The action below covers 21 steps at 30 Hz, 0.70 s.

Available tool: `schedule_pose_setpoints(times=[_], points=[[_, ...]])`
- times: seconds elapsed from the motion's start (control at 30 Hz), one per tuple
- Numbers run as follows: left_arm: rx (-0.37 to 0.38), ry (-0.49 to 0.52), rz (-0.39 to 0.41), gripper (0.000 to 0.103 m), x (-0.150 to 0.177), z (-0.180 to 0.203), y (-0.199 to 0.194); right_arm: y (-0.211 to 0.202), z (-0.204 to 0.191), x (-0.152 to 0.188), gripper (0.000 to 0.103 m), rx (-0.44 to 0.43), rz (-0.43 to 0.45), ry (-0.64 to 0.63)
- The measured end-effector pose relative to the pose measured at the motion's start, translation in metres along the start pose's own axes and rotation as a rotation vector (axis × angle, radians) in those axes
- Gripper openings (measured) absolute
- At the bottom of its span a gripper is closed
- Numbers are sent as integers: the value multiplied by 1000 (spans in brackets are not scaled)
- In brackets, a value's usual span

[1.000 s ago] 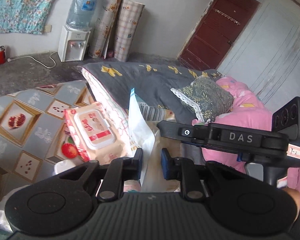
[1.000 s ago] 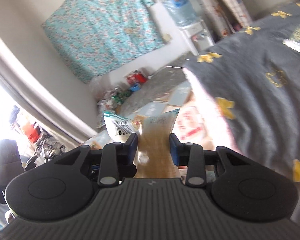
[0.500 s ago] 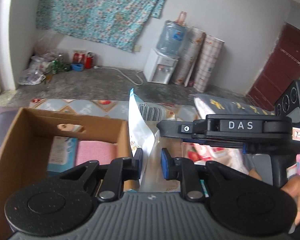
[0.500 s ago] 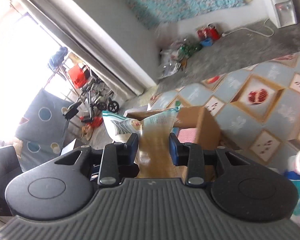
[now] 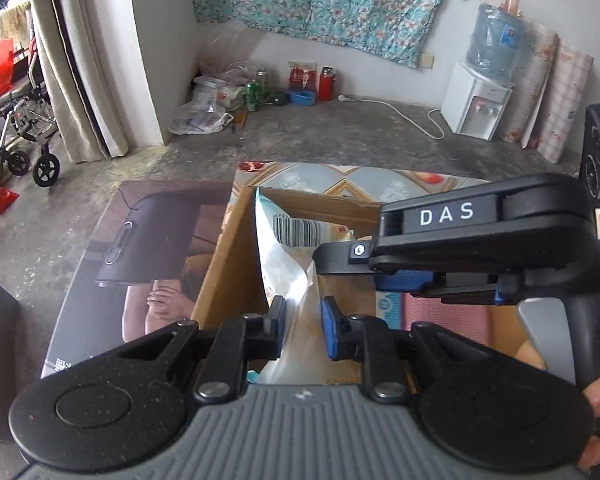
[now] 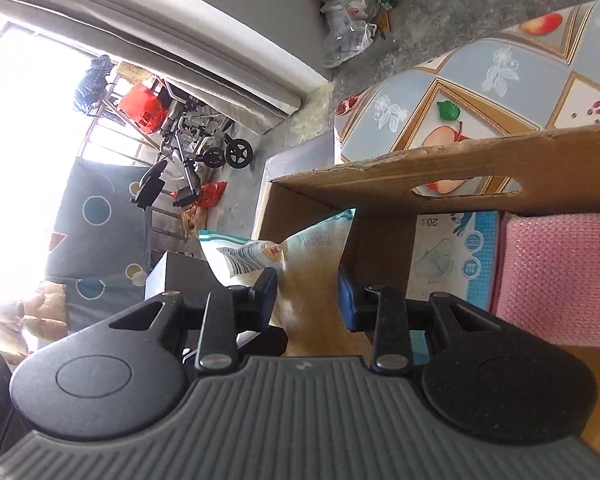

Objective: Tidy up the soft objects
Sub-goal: 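Carry the clear bag into the cardboard box and open the right gripper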

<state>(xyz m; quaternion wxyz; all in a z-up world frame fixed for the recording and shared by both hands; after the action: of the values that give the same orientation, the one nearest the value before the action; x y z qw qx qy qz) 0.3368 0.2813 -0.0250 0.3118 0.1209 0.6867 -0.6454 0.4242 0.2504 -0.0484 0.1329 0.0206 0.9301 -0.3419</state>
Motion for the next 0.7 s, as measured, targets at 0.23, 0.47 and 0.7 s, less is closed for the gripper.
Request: schedule_pose_setpoints(times=[0.23,0.47,0.7], points=[[-83,99,-44,18,2,-1,34,39,38,-10,35,0,-26,60],[-131,186,-43,18,8,8,52,40,51,-15,40,47,-6,17],[-104,153,-27,26,6,7,57,28,52,-17,41,69,15,-26]])
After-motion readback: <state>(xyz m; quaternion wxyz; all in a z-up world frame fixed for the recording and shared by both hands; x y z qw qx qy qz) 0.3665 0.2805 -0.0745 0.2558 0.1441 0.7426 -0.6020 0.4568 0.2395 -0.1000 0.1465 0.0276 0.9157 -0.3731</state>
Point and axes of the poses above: each gripper's, at about its wrist camera, not at the fingertips, and y roughly the way its jaws point, z to its right, x to its underside, the point moved 9 cm from there along y, roughly the way its jaws point, and after that the axes turned 2 degrees about x, right-handed, at the moved point
